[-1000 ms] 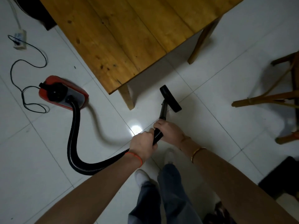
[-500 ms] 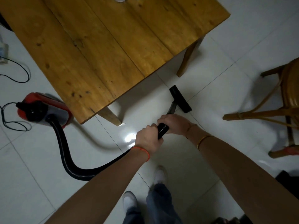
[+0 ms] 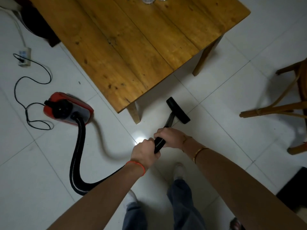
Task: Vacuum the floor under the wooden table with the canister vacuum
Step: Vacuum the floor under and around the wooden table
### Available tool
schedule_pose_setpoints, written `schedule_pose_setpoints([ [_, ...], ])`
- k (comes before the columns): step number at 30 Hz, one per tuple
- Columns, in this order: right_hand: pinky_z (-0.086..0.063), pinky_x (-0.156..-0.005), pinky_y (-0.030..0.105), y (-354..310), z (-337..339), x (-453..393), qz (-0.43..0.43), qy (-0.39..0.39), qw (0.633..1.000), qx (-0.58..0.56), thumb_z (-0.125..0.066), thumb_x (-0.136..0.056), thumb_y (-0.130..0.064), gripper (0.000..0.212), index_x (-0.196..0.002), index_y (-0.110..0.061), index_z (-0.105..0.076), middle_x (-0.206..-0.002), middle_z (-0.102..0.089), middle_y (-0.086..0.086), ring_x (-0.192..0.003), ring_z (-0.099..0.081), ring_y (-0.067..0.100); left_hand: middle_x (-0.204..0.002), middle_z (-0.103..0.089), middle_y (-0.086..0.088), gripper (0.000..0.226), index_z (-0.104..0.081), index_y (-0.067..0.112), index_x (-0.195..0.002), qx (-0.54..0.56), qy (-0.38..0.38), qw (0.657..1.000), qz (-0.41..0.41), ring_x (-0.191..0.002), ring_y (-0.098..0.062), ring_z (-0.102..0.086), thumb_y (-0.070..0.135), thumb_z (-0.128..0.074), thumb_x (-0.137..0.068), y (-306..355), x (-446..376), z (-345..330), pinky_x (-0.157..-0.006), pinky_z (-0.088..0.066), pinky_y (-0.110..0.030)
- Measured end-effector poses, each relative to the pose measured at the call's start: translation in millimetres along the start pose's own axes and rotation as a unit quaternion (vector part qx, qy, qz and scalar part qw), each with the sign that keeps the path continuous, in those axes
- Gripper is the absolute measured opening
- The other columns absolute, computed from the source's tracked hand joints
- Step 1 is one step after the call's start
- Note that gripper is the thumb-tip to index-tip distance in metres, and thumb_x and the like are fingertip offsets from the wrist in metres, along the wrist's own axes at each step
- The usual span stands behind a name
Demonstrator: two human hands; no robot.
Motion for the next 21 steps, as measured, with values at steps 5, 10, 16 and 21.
schedule_pose_setpoints([
  [5,-0.050,-0.073,0.043,-76,-38,-13,0.004,0.014,0.999,-0.034,-0.065,-0.080,-0.012,0.014,-0.087,-0.002,-0.059,-0.089,-0.061,0.015,-0.081,-0.060,0.029,-0.099,-0.063,-0.007,0.029,-0.053,0.010,-0.107,-0.020,-0.012,1.000,-0.005,-0.087,-0.027,-0.064,0.032,-0.052,-0.088,-61,56,-9,-0.063,-0.041,-0.028],
  [10,-0.049,-0.075,0.045,-134,-66,-23,0.002,0.040,0.996,-0.082,-0.063,-0.080,-0.007,0.014,-0.090,0.002,-0.060,-0.089,-0.061,0.017,-0.081,-0.059,0.031,-0.101,-0.063,-0.007,0.029,-0.052,0.011,-0.108,-0.028,-0.014,0.999,-0.007,-0.088,-0.026,-0.064,0.032,-0.052,-0.089,-110,99,-14,-0.064,-0.041,-0.028],
  [16,-0.048,-0.073,0.047,-163,-78,-28,-0.011,0.086,0.987,-0.134,-0.059,-0.081,-0.001,0.006,-0.083,0.005,-0.060,-0.085,-0.059,0.022,-0.078,-0.058,0.033,-0.104,-0.062,-0.007,0.031,-0.052,0.011,-0.111,-0.038,-0.006,0.999,-0.006,-0.090,-0.026,-0.063,0.033,-0.052,-0.090,-132,119,-16,-0.066,-0.041,-0.028],
  [21,-0.047,-0.072,0.040,-144,-79,-24,-0.015,0.103,0.984,-0.146,-0.057,-0.080,0.003,0.002,-0.081,0.002,-0.059,-0.084,-0.058,0.019,-0.077,-0.054,0.028,-0.104,-0.062,-0.007,0.031,-0.052,0.011,-0.111,-0.033,-0.014,0.999,-0.010,-0.090,-0.026,-0.063,0.033,-0.051,-0.090,-119,109,-19,-0.066,-0.041,-0.028],
])
Point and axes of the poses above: each hand's wrist, its own x-axis away from the middle knuckle, its own z-axis out of the back of the hand, y = z × x, the point moved 8 cm from there along -x, towards the middle knuckle
